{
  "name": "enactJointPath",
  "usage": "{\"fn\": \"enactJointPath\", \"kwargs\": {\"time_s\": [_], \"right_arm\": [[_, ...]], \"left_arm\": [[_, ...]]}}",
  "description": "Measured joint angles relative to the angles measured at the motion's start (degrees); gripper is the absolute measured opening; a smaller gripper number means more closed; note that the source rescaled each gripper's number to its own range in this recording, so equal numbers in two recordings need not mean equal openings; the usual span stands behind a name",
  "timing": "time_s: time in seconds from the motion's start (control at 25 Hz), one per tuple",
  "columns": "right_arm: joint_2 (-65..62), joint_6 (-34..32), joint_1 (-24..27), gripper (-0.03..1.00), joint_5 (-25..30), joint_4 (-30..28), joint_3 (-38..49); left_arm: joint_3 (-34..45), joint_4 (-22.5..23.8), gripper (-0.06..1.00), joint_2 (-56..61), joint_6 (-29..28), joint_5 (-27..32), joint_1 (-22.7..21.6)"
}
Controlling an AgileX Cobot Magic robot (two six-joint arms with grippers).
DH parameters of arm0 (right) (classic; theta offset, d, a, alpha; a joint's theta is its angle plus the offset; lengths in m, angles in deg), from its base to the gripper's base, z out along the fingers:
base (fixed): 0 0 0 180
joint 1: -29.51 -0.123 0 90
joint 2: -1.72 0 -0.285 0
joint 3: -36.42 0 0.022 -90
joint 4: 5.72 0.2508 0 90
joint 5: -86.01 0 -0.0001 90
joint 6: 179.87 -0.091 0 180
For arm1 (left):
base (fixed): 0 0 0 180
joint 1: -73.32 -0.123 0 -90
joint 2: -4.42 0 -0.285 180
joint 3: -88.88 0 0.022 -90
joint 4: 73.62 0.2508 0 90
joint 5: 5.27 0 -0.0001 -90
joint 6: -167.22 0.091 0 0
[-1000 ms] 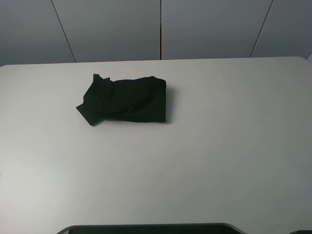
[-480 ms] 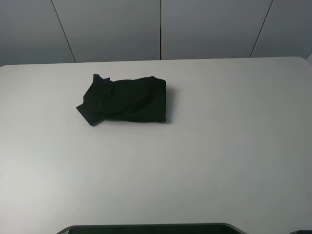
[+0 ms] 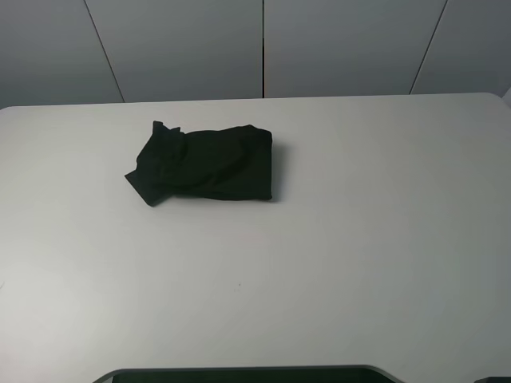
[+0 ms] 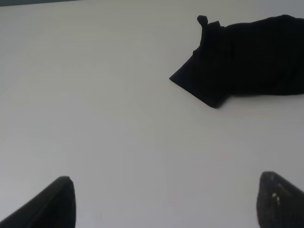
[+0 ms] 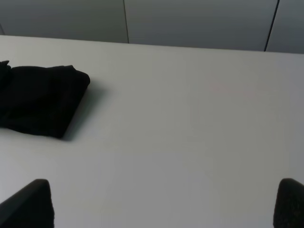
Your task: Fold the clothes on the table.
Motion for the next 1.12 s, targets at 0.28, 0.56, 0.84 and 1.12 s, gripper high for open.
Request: {"fn": "enactJointPath", "kwargs": {"time_s": [0.28, 0.56, 0.84, 1.12], "right_arm": [[-1.3, 0.1, 0.0, 1.0, 0.0, -1.5, 0.3], [-1.3, -0.1, 0.0, 1.0, 0.1, -1.8, 5.2], [-1.3, -0.2, 0.0, 1.0, -2.1, -1.9, 8.4], [-1.3, 0.6, 0.0, 1.0, -6.6, -2.6, 10.0]], "left_arm": [[0.6, 1.1, 0.99, 2.8, -0.5, 0.2, 0.0], [4.0, 1.5, 0.99, 3.2, -0.5, -0.8, 0.0], [4.9, 1.8, 0.99, 3.1, -0.5, -3.0, 0.0], [6.0, 1.8, 0.99, 3.1, -0.5, -5.0, 0.0]]}}
